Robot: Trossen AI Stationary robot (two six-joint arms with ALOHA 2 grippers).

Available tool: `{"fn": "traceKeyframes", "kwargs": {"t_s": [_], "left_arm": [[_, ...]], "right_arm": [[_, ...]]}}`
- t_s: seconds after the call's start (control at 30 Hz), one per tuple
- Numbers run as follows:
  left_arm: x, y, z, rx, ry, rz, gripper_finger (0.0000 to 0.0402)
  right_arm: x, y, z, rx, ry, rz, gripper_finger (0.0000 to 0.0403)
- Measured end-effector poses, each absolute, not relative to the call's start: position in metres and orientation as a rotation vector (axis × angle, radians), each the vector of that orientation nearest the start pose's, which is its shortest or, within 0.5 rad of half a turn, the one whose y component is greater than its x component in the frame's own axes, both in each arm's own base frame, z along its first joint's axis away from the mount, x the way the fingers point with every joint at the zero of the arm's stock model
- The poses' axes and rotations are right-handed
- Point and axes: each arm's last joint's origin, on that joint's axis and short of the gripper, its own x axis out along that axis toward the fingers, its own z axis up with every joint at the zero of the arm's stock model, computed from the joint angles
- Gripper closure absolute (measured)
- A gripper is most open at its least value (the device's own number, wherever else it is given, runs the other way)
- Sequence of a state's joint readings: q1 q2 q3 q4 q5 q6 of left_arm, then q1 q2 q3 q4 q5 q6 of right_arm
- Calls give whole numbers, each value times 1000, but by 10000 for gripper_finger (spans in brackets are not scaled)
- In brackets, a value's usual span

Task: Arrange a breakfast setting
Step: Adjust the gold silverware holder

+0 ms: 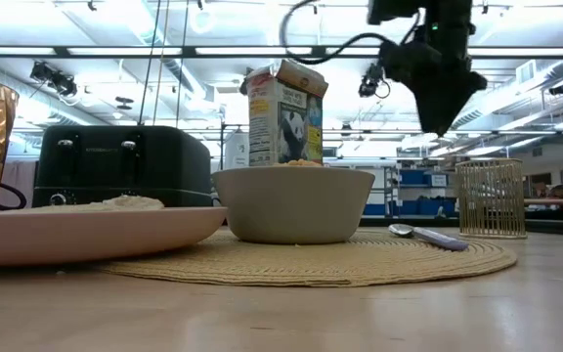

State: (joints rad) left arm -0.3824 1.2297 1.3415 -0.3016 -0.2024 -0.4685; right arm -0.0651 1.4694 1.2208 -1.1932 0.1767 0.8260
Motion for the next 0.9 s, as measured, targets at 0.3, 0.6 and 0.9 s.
{"fn": "traceKeyframes", "kwargs": {"t_s": [0.3,0.6,0.9], "left_arm": [[244,-93,413,-435,306,-124,244],[240,-101,413,-455,313,-137,244],[241,-102,414,-474,298,-124,244]], "right_arm": [[206,-69,257,700,1298,-846,224],[184,-68,231,789,1330,-805,237],[180,-61,209,848,1372,-791,257]]}}
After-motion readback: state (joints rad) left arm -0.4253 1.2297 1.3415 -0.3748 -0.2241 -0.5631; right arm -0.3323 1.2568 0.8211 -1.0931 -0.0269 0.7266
